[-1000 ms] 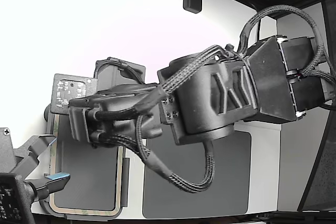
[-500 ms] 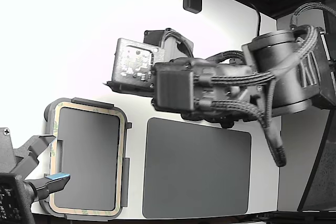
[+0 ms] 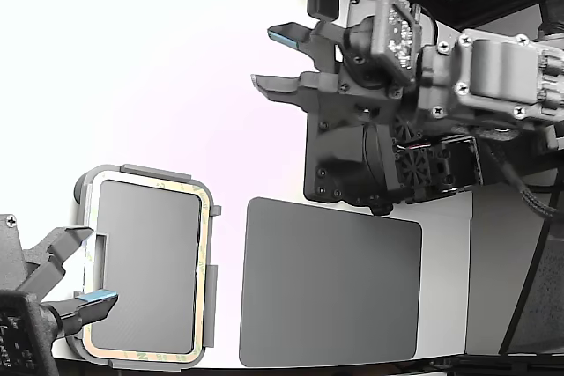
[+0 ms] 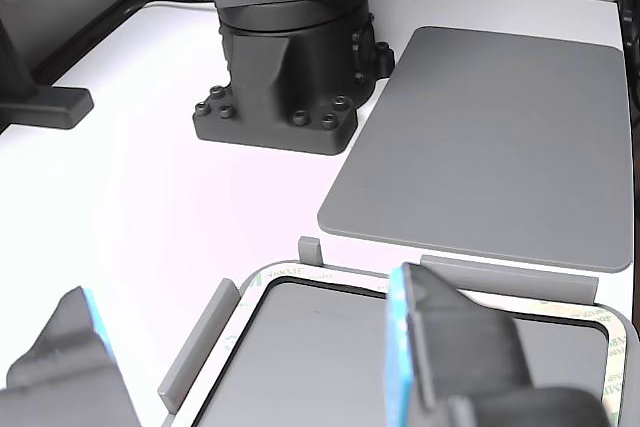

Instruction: Move top rectangular frame to the holder.

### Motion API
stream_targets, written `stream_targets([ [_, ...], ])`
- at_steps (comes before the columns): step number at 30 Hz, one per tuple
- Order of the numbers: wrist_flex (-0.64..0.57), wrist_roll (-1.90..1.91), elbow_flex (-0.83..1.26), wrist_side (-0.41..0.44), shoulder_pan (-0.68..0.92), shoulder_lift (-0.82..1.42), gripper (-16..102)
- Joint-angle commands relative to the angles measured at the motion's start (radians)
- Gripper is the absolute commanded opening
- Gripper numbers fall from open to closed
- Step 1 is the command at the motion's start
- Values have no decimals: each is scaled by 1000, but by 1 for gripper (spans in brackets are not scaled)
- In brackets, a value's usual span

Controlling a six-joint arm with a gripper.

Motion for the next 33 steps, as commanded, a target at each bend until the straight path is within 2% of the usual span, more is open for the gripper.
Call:
stream_targets([
  [1, -77, -6, 167, -3, -29, 276, 100],
  [6, -164, 6, 428, -44, -86, 563, 100],
  [9, -187, 0, 523, -57, -115, 663, 100],
  [14, -149, -17, 594, -133, -207, 664, 100],
  [18, -183, -28, 669, -130, -210, 664, 100],
  [24, -172, -25, 719, -120, -212, 664, 100],
  [28, -183, -60, 756, -166, -210, 660, 100],
  [33, -178, -52, 758, -156, -210, 664, 100],
])
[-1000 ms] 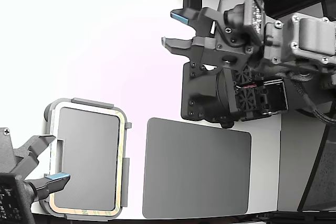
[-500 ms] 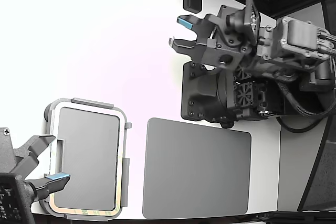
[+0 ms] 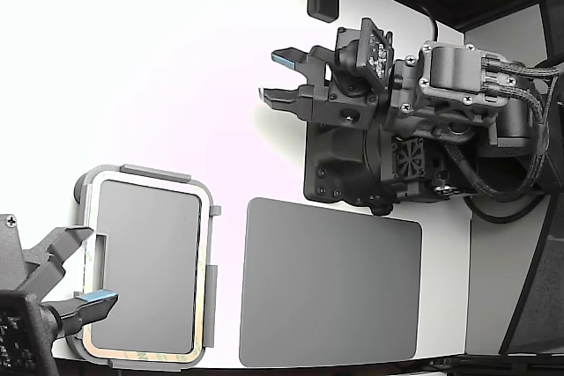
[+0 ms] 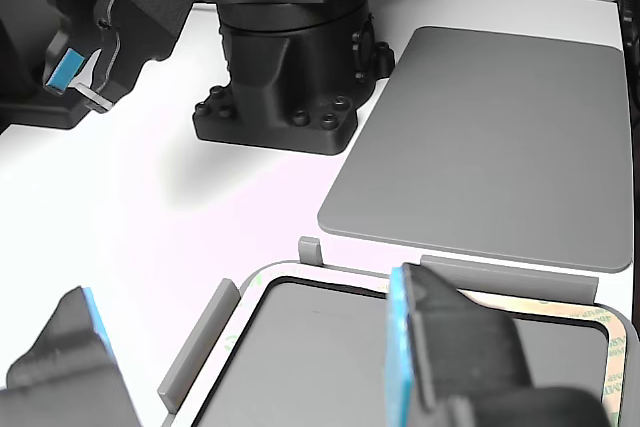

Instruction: Move top rectangular frame to the holder.

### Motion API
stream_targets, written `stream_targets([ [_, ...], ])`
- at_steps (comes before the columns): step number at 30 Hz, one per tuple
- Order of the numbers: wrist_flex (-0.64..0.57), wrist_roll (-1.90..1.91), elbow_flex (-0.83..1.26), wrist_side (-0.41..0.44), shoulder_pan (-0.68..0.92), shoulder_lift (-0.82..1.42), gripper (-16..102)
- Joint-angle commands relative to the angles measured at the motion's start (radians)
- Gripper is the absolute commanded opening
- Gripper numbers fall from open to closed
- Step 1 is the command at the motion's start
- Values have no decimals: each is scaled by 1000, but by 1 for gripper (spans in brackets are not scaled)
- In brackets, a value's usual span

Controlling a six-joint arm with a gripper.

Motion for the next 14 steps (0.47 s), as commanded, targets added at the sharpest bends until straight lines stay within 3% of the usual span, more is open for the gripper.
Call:
stream_targets([
  [1, -5, 0, -21, 0, -17, 21, 100],
  [14, -8, -17, -21, -25, -17, 21, 100],
])
